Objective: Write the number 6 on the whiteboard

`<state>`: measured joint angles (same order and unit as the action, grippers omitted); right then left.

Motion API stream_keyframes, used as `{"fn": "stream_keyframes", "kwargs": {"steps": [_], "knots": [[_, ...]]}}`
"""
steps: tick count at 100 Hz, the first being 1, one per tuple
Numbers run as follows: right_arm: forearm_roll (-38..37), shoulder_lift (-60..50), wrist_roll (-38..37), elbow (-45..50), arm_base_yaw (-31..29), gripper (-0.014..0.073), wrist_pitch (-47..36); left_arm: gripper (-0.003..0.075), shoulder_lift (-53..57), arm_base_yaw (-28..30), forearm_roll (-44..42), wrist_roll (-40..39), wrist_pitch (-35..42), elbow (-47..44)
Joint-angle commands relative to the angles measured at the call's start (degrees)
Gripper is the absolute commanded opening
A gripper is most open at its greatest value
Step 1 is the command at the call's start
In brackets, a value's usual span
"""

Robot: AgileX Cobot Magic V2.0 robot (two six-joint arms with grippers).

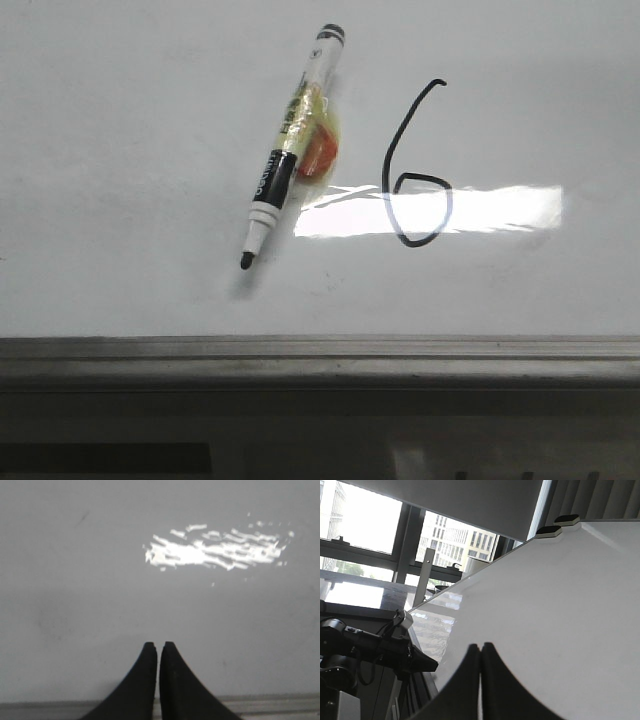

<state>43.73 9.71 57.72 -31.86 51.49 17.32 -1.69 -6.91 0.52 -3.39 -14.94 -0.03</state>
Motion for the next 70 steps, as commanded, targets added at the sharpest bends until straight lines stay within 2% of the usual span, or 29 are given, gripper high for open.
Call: {"fn": "stream_keyframes", "kwargs": {"steps": [1, 70], "knots": [[0.5, 0.7, 0.0, -1.4, -0.3, -0.0064, -3.0, -0.002, 1.0, 0.3, -0.5, -1.0, 0.9, -1.3], [0.6, 0.7, 0.0, -1.4, -0.3, -0.0064, -3.0, -0.002, 3.7, 0.3, 0.7, -1.0, 0.5, -1.3]]}}
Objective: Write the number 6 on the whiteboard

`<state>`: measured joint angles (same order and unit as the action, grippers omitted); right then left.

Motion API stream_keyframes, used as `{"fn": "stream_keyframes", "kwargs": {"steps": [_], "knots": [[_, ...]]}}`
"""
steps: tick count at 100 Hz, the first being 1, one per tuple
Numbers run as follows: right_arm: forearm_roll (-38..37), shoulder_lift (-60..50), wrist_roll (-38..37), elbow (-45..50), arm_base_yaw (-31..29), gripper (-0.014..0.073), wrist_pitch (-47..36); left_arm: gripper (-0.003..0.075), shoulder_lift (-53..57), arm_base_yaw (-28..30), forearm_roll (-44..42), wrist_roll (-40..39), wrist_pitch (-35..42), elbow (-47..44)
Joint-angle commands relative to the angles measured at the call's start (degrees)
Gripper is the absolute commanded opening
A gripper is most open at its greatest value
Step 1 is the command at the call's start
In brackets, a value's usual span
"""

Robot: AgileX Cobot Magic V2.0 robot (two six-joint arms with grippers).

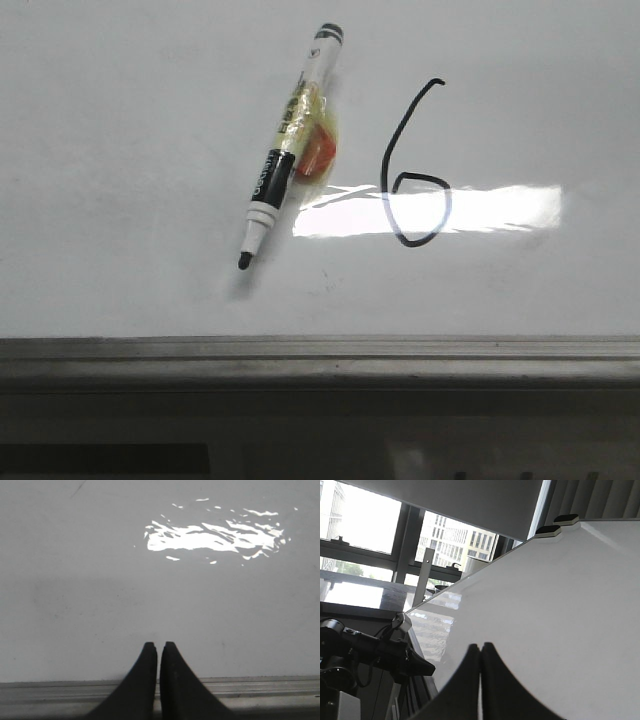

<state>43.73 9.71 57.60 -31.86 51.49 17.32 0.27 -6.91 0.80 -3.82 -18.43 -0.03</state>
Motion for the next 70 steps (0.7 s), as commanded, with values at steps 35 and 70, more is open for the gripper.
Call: {"fn": "stream_keyframes", "kwargs": {"steps": [35, 70], "knots": [[-6.2, 0.7, 0.1, 0.1, -2.6, -0.0064, -5.7, -0.002, 1.7, 0.3, 0.5, -0.5, 3.9, -1.3], [-41.2, 0.8, -39.2, 16.7, -27.7, -0.0064, -21.0, -0.002, 1.7, 0.3, 0.5, -0.5, 3.9, -1.3]]}}
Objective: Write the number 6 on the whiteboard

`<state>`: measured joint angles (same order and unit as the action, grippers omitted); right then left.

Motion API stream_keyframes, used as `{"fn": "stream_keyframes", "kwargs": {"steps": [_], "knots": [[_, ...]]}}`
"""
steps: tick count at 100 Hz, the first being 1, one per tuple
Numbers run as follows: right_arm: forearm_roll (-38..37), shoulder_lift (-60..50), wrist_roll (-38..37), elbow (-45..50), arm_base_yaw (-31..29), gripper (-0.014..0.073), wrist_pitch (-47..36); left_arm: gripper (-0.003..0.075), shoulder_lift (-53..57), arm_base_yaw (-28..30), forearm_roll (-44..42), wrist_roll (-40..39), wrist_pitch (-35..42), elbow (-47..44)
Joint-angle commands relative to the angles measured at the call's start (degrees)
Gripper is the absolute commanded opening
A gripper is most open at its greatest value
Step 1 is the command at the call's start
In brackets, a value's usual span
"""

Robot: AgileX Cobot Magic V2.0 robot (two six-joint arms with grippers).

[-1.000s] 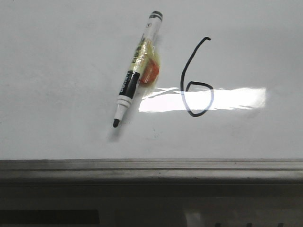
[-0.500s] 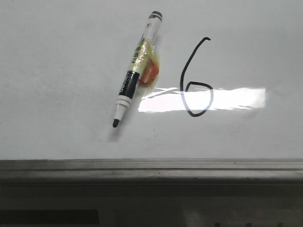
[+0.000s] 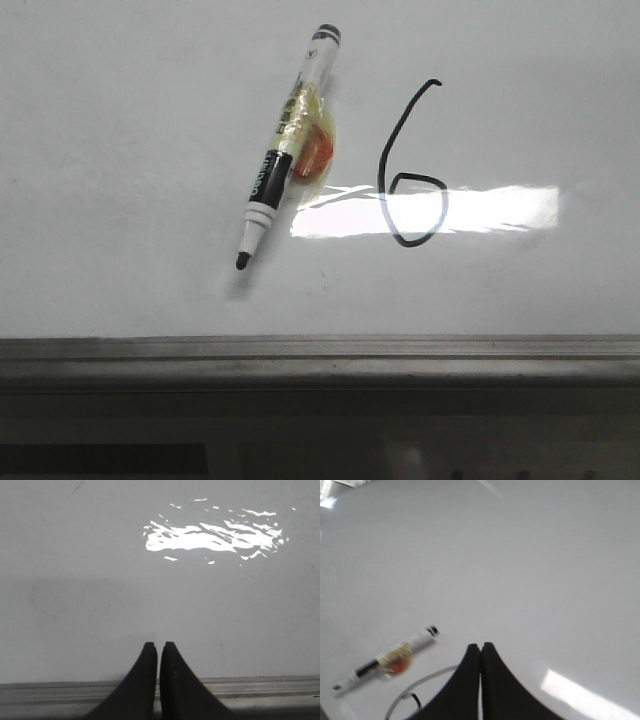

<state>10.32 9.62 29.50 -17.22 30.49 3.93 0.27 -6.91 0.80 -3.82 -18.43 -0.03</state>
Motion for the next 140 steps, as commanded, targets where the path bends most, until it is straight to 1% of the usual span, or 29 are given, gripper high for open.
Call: {"fn": "stream_keyframes", "kwargs": {"steps": [1, 12, 17, 22, 35, 40, 47, 52, 59, 68, 88, 109, 140], "knots": [[-8.3, 0.9, -12.8, 2.9, -7.4, -0.0064, -8.2, -0.002, 1.7, 0.3, 0.5, -0.5, 3.9, -1.3], [-15.4, 0.5, -23.9, 9.4, -16.8, -0.0064, -12.0, -0.002, 1.7, 0.3, 0.5, -0.5, 3.9, -1.3], [-16.8, 0.2, -27.1, 11.7, -19.1, -0.0064, -12.1, -0.002, 1.7, 0.3, 0.5, -0.5, 3.9, -1.3], [-16.9, -0.8, -28.8, 14.0, -20.6, -0.0064, -11.9, -0.002, 1.7, 0.3, 0.5, -0.5, 3.9, -1.3], [-17.1, -5.4, -28.9, 18.9, -21.8, -0.0064, -10.1, -0.002, 1.7, 0.3, 0.5, -0.5, 3.9, -1.3], [-19.1, -7.4, -29.5, 18.6, -21.8, -0.0064, -3.0, -0.002, 1.7, 0.3, 0.5, -0.5, 3.9, -1.3], [-20.9, -9.8, -31.9, 18.7, -22.2, -0.0064, 2.3, -0.002, 1.7, 0.3, 0.5, -0.5, 3.9, -1.3], [-21.1, -11.3, -32.5, 18.7, -23.1, -0.0064, 5.4, -0.002, 1.7, 0.3, 0.5, -0.5, 3.9, -1.3], [-21.1, -10.9, -32.5, 18.7, -24.6, -0.0064, 7.0, -0.002, 1.7, 0.3, 0.5, -0.5, 3.9, -1.3], [-21.1, -10.9, -32.5, 18.7, -26.4, -0.0064, 8.1, -0.002, 1.7, 0.3, 0.5, -0.5, 3.9, -1.3], [-21.0, -11.1, -32.5, 18.7, -27.3, -0.0064, 11.2, -0.002, 1.7, 0.3, 0.5, -0.5, 3.9, -1.3], [-21.0, -11.1, -32.5, 18.7, -28.4, -0.0064, 11.8, -0.002, 1.7, 0.3, 0.5, -0.5, 3.9, -1.3], [-21.0, -11.1, -32.5, 18.7, -28.4, -0.0064, 11.8, -0.002, 1.7, 0.3, 0.5, -0.5, 3.9, -1.3]]}}
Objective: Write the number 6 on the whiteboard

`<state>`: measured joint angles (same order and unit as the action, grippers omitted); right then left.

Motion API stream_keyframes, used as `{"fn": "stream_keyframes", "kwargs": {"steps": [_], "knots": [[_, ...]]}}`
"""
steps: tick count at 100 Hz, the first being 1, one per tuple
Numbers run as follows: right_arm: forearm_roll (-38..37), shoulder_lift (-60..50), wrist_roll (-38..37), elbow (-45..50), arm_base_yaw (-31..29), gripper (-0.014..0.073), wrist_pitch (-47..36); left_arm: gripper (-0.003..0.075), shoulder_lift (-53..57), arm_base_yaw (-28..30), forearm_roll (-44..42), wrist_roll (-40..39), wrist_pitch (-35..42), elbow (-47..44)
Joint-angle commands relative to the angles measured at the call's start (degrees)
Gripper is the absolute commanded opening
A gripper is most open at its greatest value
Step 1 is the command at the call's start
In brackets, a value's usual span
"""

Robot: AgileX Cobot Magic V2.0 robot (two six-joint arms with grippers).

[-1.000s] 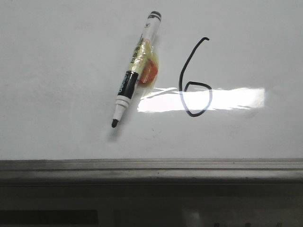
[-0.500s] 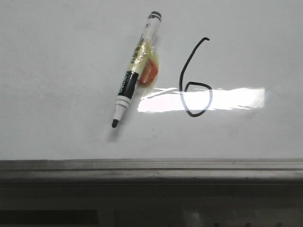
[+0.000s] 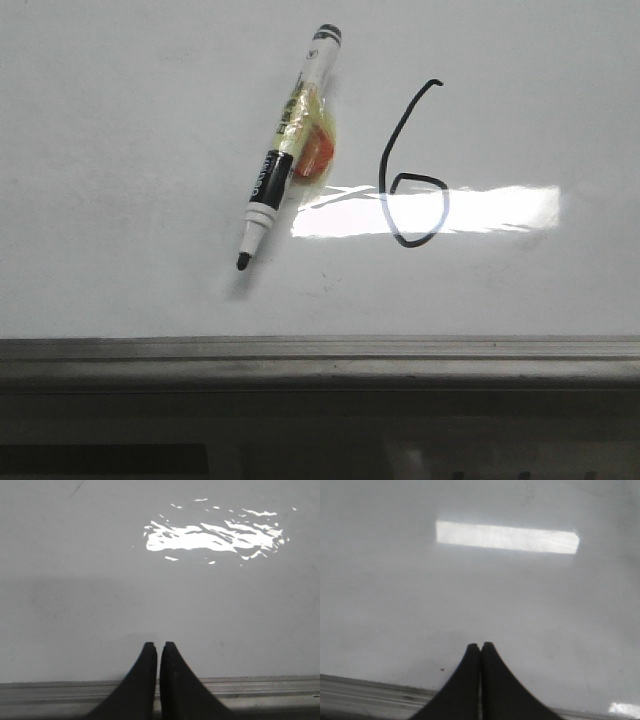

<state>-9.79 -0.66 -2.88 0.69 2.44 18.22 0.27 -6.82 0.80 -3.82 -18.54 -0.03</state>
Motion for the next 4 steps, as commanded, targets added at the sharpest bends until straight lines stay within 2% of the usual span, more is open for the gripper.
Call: {"fn": "stream_keyframes", "kwargs": {"steps": [1, 4], "knots": [[-0.9, -0.8, -0.1, 0.8, -0.4, -0.0064, -2.5, -0.002, 1.7, 0.2, 0.5, -0.5, 4.1, -1.3], [-0.9, -0.8, -0.1, 0.8, -0.4, -0.0064, -2.5, -0.002, 1.7, 0.2, 0.5, -0.5, 4.1, -1.3]]}}
